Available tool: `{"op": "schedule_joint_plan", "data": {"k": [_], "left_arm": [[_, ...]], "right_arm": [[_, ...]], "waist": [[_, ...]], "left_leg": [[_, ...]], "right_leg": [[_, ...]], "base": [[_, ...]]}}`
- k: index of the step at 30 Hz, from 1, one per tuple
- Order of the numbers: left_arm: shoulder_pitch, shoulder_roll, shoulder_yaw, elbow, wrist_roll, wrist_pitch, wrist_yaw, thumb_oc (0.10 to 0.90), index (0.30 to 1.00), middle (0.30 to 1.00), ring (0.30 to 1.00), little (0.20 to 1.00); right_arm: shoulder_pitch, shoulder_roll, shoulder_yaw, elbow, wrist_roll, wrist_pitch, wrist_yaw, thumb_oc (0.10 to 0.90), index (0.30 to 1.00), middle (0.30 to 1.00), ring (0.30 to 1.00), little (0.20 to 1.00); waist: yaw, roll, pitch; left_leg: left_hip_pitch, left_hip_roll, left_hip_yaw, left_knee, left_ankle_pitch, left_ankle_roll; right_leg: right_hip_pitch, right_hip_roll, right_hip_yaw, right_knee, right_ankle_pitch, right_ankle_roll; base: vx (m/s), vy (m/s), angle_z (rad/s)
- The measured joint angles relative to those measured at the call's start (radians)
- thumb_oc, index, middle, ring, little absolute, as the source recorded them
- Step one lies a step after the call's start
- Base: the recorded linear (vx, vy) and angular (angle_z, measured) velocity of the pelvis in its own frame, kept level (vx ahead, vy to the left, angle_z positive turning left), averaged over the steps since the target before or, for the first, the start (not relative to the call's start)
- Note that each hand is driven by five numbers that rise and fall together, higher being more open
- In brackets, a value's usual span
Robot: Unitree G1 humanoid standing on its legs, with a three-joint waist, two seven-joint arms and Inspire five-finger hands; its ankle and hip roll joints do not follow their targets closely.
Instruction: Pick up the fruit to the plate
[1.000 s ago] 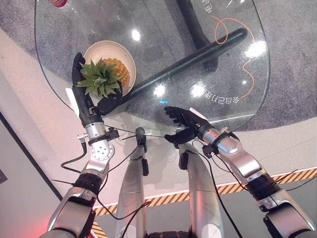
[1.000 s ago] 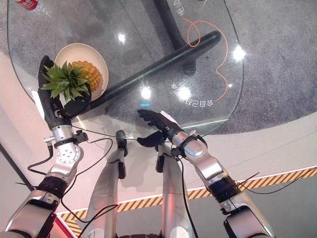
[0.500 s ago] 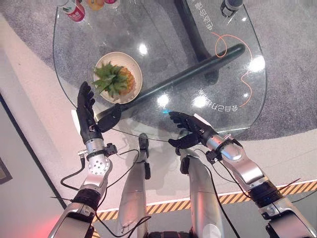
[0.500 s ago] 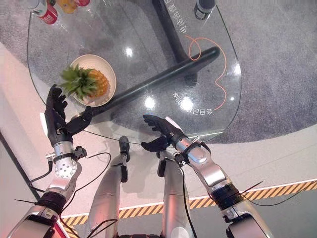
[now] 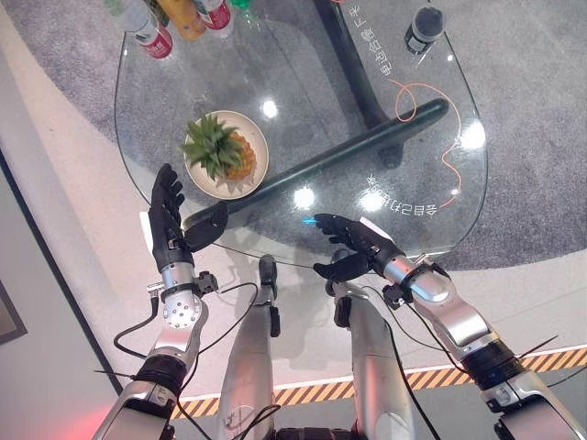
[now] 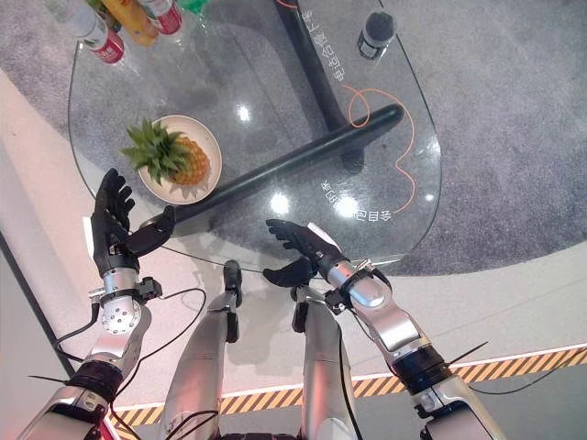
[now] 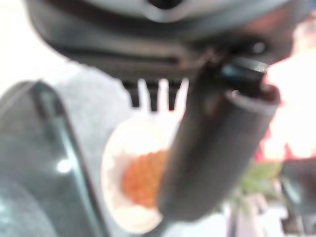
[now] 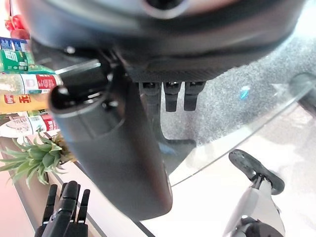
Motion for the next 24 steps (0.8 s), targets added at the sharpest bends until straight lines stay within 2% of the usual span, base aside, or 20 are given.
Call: {"op": "schedule_joint_plan", "data": {"k": [7, 13, 19, 22, 24], "left_arm": [[0.131, -0.02, 0.004, 0.019, -0.057, 0.094, -0.028, 0.8, 0.9, 0.9, 0.9, 0.9], [0.267, -0.083, 0.07, 0.064, -0.165, 0.13, -0.112, 0.8, 0.9, 0.9, 0.9, 0.9], [0.297, -0.087, 0.068, 0.109, -0.188, 0.176, -0.182, 0.8, 0.9, 0.9, 0.9, 0.9], [0.3, -0.101, 0.071, 0.124, -0.21, 0.21, -0.227, 0.8, 0.9, 0.9, 0.9, 0.9], [0.305, -0.134, 0.079, 0.149, -0.247, 0.242, -0.249, 0.8, 0.9, 0.9, 0.9, 0.9]], "right_arm": [[0.104, 0.011, -0.032, 0.046, -0.019, -0.012, 0.003, 0.8, 0.9, 0.9, 0.9, 0.9], [0.235, 0.033, -0.058, 0.126, -0.021, -0.023, 0.001, 0.8, 0.9, 0.9, 0.9, 0.9], [0.273, 0.068, -0.068, 0.169, -0.02, -0.031, 0.001, 0.8, 0.9, 0.9, 0.9, 0.9], [0.284, 0.085, -0.096, 0.191, -0.019, -0.034, 0.001, 0.8, 0.9, 0.9, 0.9, 0.9], [0.29, 0.087, -0.108, 0.238, -0.019, -0.036, -0.009, 0.8, 0.9, 0.9, 0.9, 0.9]], "waist": [[0.003, 0.006, -0.002], [0.008, 0.026, -0.003], [0.012, 0.042, -0.005], [0.012, 0.058, -0.017], [0.012, 0.079, -0.046]], "left_leg": [[0.143, -0.003, -0.002, -0.063, 0.002, 0.001], [0.292, -0.008, -0.016, -0.164, 0.023, 0.007], [0.413, -0.011, -0.03, -0.226, 0.036, 0.011], [0.464, -0.012, -0.031, -0.251, 0.03, 0.011], [0.489, -0.014, -0.031, -0.274, 0.034, 0.017]], "right_leg": [[0.137, 0.004, -0.007, -0.046, -0.011, 0.007], [0.283, 0.006, -0.033, -0.117, -0.013, 0.011], [0.409, 0.007, -0.055, -0.165, -0.018, 0.017], [0.464, 0.005, -0.057, -0.193, -0.017, 0.02], [0.488, 0.007, -0.058, -0.212, -0.015, 0.025]], "base": [[0.0, 0.0, 0.0], [0.0, 0.012, 0.09], [0.02, 0.028, 0.1], [0.07, 0.037, 0.04], [0.05, 0.032, 0.02]]}}
